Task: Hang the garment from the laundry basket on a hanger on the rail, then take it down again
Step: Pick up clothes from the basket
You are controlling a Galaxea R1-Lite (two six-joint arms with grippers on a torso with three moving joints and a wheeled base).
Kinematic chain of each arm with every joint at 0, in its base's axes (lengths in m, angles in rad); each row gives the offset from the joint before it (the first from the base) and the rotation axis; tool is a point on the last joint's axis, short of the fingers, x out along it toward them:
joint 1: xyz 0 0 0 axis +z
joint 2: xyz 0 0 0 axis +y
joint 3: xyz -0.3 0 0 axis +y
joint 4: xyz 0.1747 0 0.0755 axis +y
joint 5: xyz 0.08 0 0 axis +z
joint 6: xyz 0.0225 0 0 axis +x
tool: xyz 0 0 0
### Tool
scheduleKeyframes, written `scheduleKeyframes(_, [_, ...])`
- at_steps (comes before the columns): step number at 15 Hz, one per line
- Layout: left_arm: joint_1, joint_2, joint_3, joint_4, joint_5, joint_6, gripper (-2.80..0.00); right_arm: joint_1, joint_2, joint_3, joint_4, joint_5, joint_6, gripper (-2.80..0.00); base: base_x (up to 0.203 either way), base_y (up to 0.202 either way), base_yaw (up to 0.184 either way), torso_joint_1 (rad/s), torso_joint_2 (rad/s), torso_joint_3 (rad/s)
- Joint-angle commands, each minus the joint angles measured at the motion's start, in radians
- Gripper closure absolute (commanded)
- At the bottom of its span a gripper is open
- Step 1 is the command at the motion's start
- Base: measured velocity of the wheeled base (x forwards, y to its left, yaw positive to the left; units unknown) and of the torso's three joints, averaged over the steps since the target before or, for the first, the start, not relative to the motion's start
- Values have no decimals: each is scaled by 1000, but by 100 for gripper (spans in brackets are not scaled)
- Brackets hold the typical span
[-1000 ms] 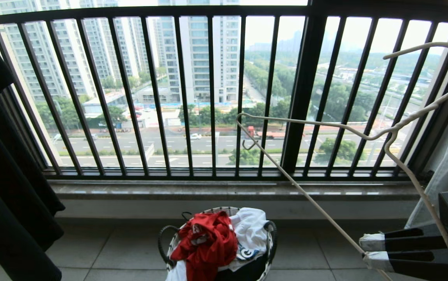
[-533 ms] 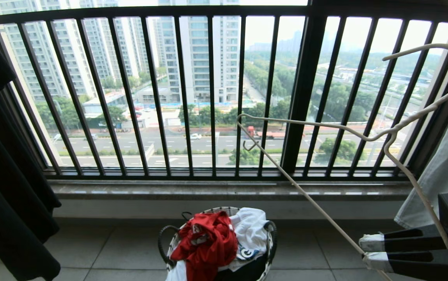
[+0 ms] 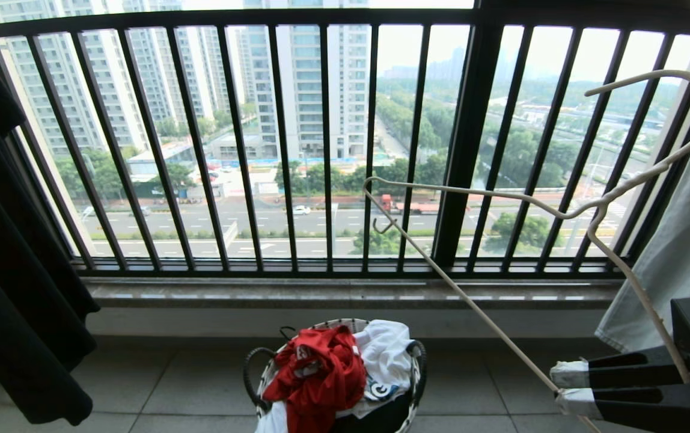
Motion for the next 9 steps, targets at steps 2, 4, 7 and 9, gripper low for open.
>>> scheduleKeyframes(2, [0, 1, 0, 0, 1, 0, 0, -1, 19, 1, 2, 3, -1, 0, 0, 0, 0, 0, 0, 0])
scheduleKeyframes(4, [0, 1, 0, 0, -1, 0, 0, -1, 46, 16, -14, 2, -2, 0, 0, 0, 0, 0, 0, 0])
scheduleKeyframes(7, [0, 1, 0, 0, 1, 0, 0, -8, 60, 49, -89, -11, -4, 0, 0, 0, 0, 0, 0, 0])
scheduleKeyframes(9, [0, 1, 0, 0, 0, 0, 0, -12, 69, 51, -92, -16, -4, 0, 0, 0, 0, 0, 0, 0])
